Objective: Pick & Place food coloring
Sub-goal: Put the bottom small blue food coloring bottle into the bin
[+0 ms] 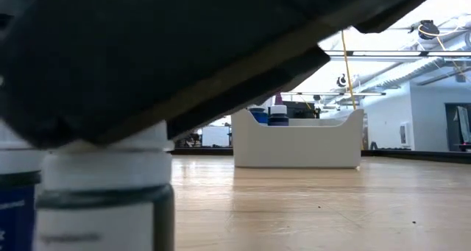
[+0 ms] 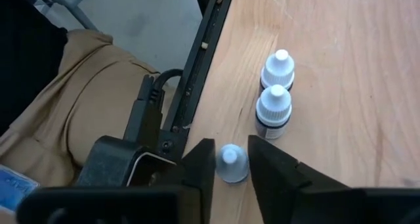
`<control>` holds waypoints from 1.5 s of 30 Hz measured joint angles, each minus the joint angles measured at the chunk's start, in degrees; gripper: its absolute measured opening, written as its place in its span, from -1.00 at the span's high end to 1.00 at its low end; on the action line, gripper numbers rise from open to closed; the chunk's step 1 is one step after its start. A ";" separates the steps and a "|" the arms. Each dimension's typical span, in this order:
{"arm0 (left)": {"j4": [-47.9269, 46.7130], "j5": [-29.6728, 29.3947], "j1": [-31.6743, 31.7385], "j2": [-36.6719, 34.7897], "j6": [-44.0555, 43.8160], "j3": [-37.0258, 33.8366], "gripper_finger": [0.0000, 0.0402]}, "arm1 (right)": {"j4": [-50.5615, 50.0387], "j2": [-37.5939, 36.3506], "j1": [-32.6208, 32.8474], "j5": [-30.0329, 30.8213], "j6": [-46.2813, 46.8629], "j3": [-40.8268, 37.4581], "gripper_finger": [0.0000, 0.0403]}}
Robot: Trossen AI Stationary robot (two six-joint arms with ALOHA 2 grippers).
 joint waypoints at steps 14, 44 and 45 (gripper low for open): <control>-0.74 0.01 0.00 -0.01 0.00 0.00 0.78 | -8.48 -6.96 -0.09 3.37 -1.62 0.04 0.75; -1.03 -0.42 0.00 -0.02 -2.10 0.00 0.78 | 2.31 -76.31 -11.99 16.72 -13.85 -56.65 0.78; -1.06 -0.41 0.00 -0.02 -2.96 0.00 0.78 | 2.72 -78.35 -12.55 16.71 -14.37 -58.85 0.78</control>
